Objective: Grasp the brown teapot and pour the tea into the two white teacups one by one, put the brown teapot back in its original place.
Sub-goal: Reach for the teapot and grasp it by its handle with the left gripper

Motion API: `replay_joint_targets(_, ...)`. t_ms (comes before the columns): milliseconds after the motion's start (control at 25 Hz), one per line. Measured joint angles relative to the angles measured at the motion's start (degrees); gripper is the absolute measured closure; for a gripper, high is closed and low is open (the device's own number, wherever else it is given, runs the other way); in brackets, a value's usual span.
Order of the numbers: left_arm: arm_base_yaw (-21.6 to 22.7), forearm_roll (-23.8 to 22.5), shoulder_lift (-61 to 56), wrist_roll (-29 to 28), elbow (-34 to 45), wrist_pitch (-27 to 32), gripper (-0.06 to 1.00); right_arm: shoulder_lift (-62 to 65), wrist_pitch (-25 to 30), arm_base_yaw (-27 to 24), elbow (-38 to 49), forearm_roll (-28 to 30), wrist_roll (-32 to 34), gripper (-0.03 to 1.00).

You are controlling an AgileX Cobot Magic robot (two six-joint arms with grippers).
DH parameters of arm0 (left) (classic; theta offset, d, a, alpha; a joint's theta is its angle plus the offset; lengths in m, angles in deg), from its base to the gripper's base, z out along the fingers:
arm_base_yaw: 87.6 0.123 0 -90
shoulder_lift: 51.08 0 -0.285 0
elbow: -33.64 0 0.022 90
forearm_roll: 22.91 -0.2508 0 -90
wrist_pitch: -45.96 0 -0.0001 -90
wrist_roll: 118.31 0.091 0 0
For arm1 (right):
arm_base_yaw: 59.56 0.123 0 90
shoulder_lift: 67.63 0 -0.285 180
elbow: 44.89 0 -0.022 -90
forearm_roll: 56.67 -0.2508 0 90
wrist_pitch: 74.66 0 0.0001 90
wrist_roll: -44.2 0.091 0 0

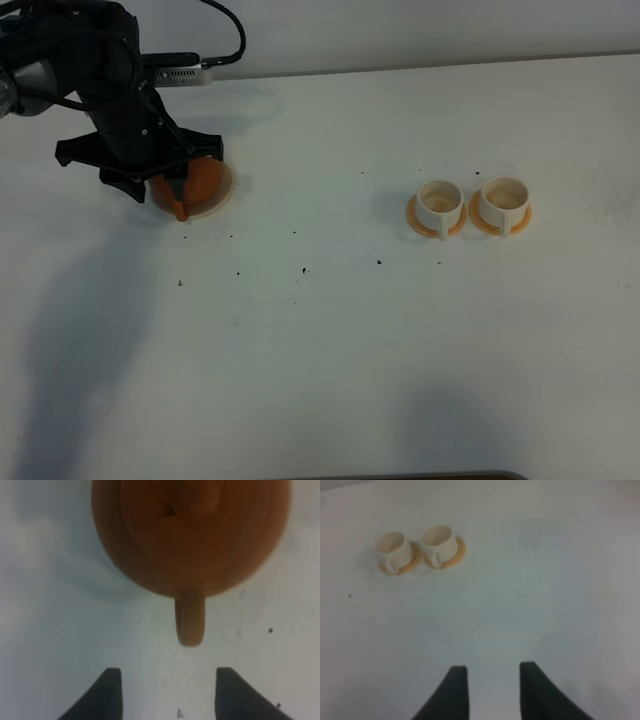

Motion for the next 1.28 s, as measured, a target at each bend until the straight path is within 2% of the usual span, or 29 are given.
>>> replay_joint_targets(320,0.00,0.06,2.28,-0.10,-1.76,-1.17,0.52,0.00,0.00,0.00,0.00,0.00,0.00,0.73)
replay_joint_targets(600,1.88,0.70,3.14,0.62,-2.34,-1.29,0.52,0.00,0.00,0.00,0.00,-0.05,0.00,0.73)
replay_joint_targets(1280,1.81,2.98,3.50,1.66,-2.71,-4.02,0.52,0.00,0.00,0.00,0.00,-0.05,0.00,0.73)
